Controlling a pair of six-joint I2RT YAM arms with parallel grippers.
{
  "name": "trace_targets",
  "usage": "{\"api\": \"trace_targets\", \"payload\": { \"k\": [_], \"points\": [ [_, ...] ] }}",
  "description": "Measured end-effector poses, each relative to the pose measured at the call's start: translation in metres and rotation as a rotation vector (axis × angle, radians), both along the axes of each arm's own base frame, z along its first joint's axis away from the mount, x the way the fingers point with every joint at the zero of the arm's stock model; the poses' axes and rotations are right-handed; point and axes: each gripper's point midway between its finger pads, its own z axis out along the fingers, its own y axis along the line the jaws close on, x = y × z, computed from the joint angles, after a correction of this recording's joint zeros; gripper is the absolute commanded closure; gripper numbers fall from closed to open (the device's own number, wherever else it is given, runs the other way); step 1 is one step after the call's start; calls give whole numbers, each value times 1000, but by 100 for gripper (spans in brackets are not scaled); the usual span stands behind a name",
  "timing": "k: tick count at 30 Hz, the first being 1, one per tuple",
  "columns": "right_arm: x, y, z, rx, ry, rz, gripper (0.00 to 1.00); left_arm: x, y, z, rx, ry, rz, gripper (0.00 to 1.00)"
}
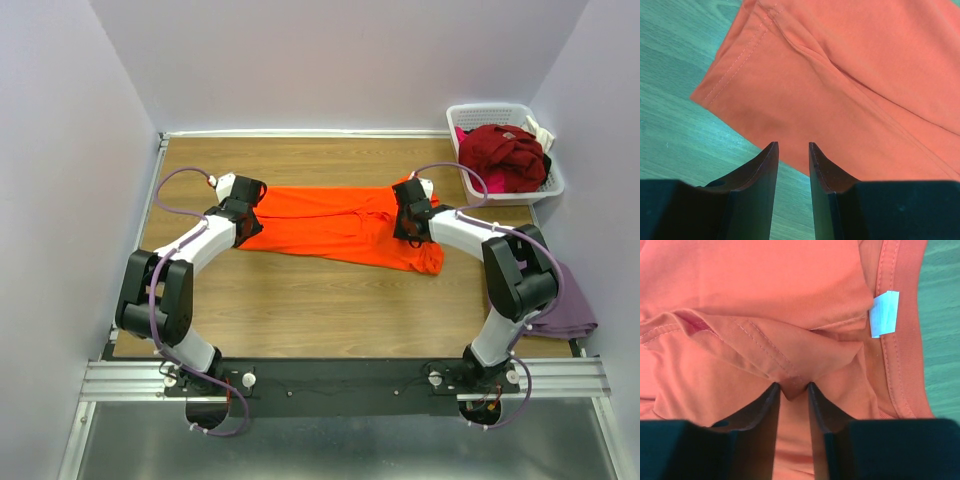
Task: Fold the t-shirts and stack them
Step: Fold the other side of the tshirt into a rectangle
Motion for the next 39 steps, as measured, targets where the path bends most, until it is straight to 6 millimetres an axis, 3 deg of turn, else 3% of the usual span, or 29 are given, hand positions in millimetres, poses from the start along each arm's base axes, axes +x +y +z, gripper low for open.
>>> {"api": "trace_targets", "payload": {
  "k": [2,3,16,24,27,28,30,34,39],
  "points": [
    [1,0,1,-4,-4,2,89,0,0,-1,1,2,0,60],
    [1,-1,1,-8,-5,4,99,0,0,-1,2,4,-1,60],
    [12,-2,13,-22,-43,-8,99,0,0,-4,5,10,-3,60],
    [45,-4,44,-56,-144,-50,99,6,-1,-1,7,4,-8,61],
    [55,-5,45,-71,-157,-67,81,6,-1,-2,9,6,-11,61],
    [58,-5,44,-79,-158,-73,65,7,-1,-1,11,5,-13,61],
    [63,-8,38,-92,-153,-95,51,8,-2,0,12,2,-15,61],
    [66,-14,31,-121,-141,-126,45,9,-2,1,12,-2,-17,61],
    [65,-26,37,-159,-160,-193,44,10,-2,0,15,2,-20,61]
  ]
}}
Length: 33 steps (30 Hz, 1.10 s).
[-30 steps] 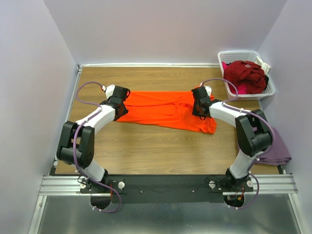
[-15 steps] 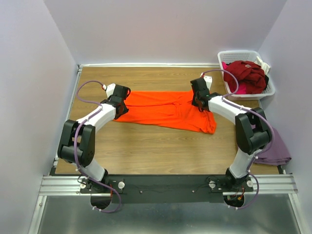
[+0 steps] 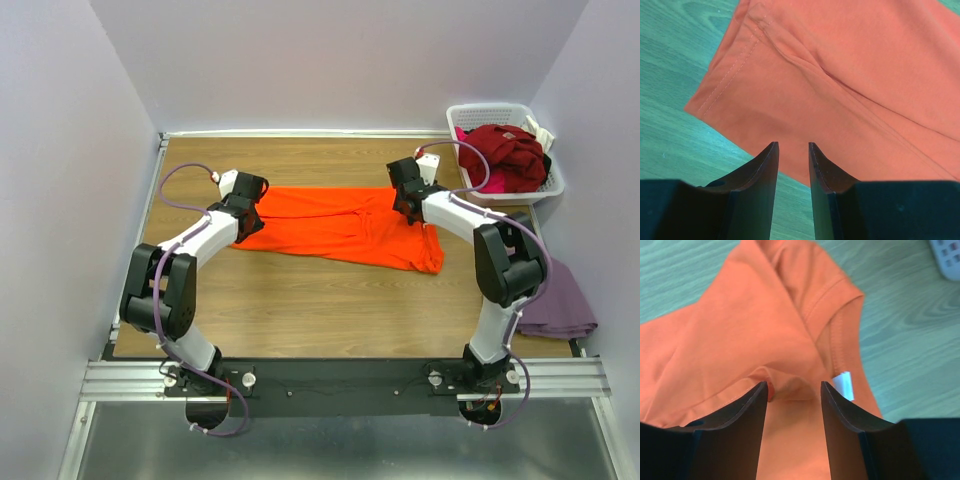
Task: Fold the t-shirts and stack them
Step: Fold the other side of the tshirt into a rectangle, then rotate the tshirt 90 degrees
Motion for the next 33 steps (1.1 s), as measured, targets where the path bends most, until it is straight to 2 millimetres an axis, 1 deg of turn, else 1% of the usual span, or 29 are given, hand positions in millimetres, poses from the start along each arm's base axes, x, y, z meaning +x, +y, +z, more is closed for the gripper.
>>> {"api": "trace_targets", "payload": {
  "k": [5,9,12,14,15,18,20,24,28,30,33],
  "points": [
    [0,-7,16,-17,-40,-34,44,5,-2,0,0,-1,-1,61],
    [1,-8,34,-9,-74,-32,44,17,-5,6,2,-17,-9,61],
    [0,-3,43,23,-88,-7,44,35,-9,20,0,-54,-20,61],
    [-3,3,45,53,-86,18,44,49,-13,29,0,-78,-28,61],
    [-5,5,45,66,-81,30,44,59,-16,35,0,-97,-34,61],
    [-16,15,38,120,-47,78,44,82,-22,42,3,-124,-47,61],
    [-22,19,29,144,-19,100,44,99,-27,39,9,-126,-55,61],
    [-37,24,9,178,43,117,44,110,-30,15,26,-79,-63,61],
    [-41,27,1,195,68,122,44,104,-25,-13,45,-3,-60,61],
    [-42,28,-4,198,82,124,44,101,-21,-23,54,27,-54,61],
    [-44,29,-16,198,113,126,44,99,-13,-30,60,51,-38,61]
  ]
}}
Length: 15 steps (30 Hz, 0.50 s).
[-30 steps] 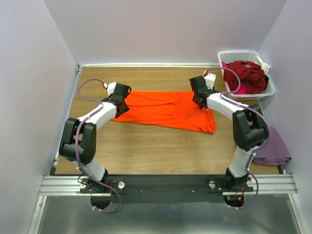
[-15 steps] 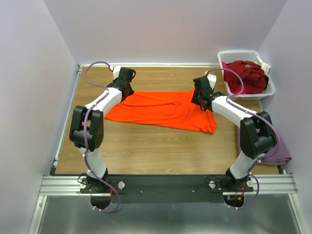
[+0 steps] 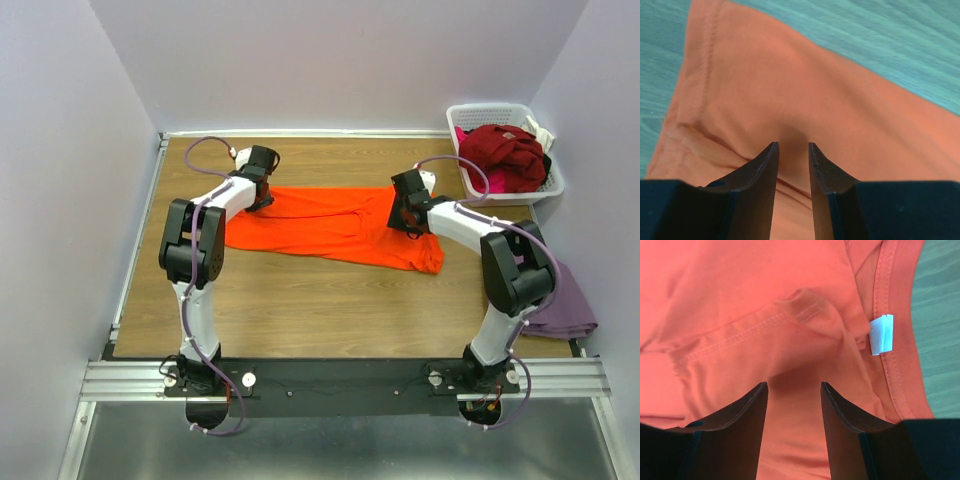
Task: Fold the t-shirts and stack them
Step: Rotate the tshirt 90 degrees
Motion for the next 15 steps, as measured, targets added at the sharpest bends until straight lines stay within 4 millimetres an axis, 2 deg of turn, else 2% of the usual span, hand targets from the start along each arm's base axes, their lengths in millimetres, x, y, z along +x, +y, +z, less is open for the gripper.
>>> {"api": "trace_targets", "payload": {
  "k": [6,15],
  "points": [
    [-1,0,-27,-22,61,3,44,-4,17,-13,4,40,48,61],
    [25,8,-27,-36,38,7,44,-12,25,-13,5,42,77,61]
  ]
}}
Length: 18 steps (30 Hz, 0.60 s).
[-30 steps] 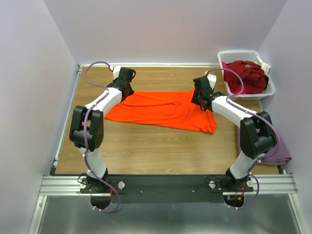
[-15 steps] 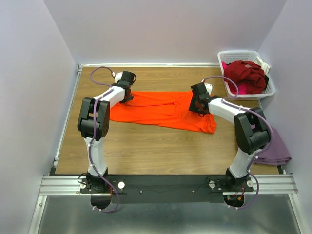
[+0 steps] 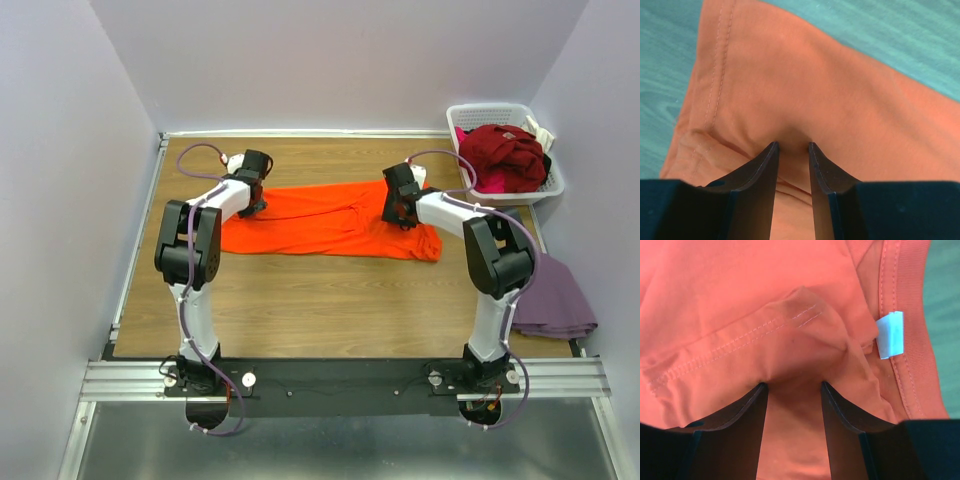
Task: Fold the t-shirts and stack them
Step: Rotate the tshirt 90 degrees
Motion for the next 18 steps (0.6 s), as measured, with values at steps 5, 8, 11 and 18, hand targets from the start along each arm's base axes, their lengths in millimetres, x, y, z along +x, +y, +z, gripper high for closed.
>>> {"api": "trace_targets", "payload": {
  "k": [5,8,11,18],
  "points": [
    [26,3,0,-26,-24,7,44,-19,5,4,4,22,4,61],
    [45,6,1,-35,-42,13,44,-31,7,12,3,22,7,60],
    [65,8,2,-46,-62,21,44,-37,9,23,-2,2,9,60],
    [109,18,4,-79,-107,66,44,-58,13,22,0,16,14,60]
  ]
}}
